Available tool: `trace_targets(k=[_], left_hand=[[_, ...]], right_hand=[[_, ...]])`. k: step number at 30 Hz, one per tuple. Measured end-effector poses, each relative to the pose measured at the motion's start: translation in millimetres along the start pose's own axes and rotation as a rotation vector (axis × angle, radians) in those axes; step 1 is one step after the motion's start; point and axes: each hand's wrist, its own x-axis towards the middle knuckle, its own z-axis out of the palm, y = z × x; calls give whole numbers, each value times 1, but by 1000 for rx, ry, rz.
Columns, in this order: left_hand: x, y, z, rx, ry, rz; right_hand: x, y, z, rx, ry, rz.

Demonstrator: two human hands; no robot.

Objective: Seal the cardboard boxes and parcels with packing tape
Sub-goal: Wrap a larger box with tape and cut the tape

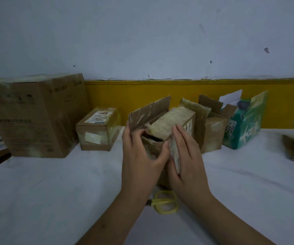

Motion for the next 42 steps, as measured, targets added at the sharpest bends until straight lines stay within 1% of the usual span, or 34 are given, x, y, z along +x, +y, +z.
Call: trace_targets(k=[2,6,10,12,15,17,21,25,27,28,30,34,36,38,42], left_hand=[[3,-1,-3,-15,-9,18],[5,-3,-8,-118,-16,75],[9,-4,-10,63,-29,149],[11,-6,-11,110,-25,168],[11,-9,-9,121,20,216],[9,-11,-6,120,29,219],[6,-15,-1,124,11,198],[7,-19,-1,133,-1,260],[8,-21,-2,78,-12,269],[9,-22,-3,40,-7,263],[12,-24,-6,-22,15,235],[18,-22,-13,-93,74,163],[18,-20,-16,-97,97,149],[20,-21,-17,-83,130,155],[25,-23,-18,-6,246,151]], right_hand=[[1,3,1,-33,-29,-7],[-1,5,2,-21,-48,-8],[-1,4,0,1,-14,-5],[-1,2,0,10,-5,-5],[-1,2,-1,12,6,-1],[-1,2,-2,20,1,-1],[-2,1,-1,29,6,-9],[10,4,-6,40,29,-37],[21,4,-11,80,31,4],[28,2,-15,110,8,52],[45,-4,-23,126,-111,147],[81,-16,-42,40,-521,228],[93,-21,-49,-13,-673,219],[96,-23,-51,-32,-703,231],[101,-27,-41,-33,-663,279]])
